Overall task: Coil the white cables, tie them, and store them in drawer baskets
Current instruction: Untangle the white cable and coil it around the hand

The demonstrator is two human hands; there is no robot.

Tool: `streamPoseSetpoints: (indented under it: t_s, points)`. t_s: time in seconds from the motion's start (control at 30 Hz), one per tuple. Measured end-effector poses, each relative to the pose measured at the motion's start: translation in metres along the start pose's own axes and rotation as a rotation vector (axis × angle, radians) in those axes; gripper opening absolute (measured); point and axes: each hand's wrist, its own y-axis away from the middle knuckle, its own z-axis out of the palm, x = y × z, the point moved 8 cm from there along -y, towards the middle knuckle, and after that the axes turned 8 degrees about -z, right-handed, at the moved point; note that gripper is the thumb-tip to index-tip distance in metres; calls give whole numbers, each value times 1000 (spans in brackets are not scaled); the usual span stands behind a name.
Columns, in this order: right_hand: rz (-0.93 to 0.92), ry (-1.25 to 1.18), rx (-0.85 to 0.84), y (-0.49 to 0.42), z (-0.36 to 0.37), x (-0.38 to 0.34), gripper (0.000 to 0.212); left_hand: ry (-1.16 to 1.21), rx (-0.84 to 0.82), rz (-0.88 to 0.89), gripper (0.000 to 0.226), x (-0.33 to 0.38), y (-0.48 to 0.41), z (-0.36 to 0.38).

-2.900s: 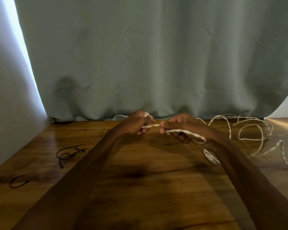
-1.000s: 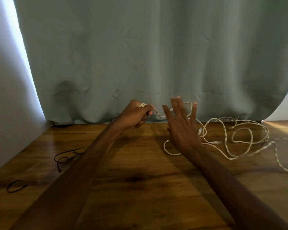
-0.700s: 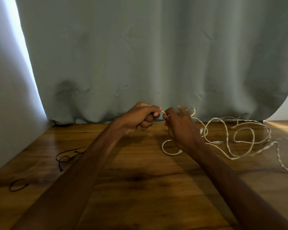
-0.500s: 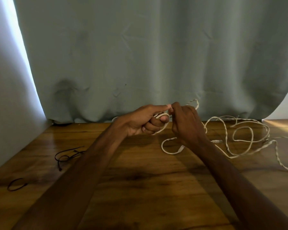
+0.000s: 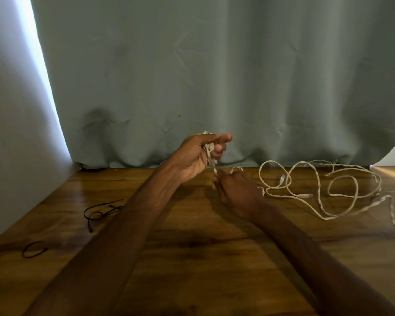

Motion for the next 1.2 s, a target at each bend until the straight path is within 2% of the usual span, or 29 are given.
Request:
streamPoseSetpoints:
  t_s: [0.07, 0.13, 0.23, 0.4, 0.67, 0.93, 1.0, 1.07, 1.2]
  points:
    - [-38, -13, -46, 2, 5, -8, 27, 140, 32, 59, 21, 7, 1, -10]
    - [-37, -74, -60, 1, 6, -8, 26, 172, 68, 94, 23, 7, 0, -20]
    - [-48, -110, -78, -1, 4, -6, 29, 69, 138, 147, 34, 1, -4, -28]
    - [-67, -144, -126, 4, 1, -11, 37, -144, 304, 164, 34, -7, -12, -45]
    - [-93, -198, -154, 4, -11, -1, 44, -360, 375, 178, 35, -12, -19, -56]
    - [-49, -463, -309, 12, -11, -2, 11, -504, 438, 192, 35, -6, -17, -64]
    - [-59, -506, -285, 14, -15, -4, 2, -515, 440, 154, 33, -7, -17, -65]
    - [-58, -488, -215, 13, -23, -2, 4, -506, 387, 91, 30, -12, -19, -64]
    - [-79, -282, 31, 6, -51, 6, 13, -598, 299, -65, 27, -27, -17, -64]
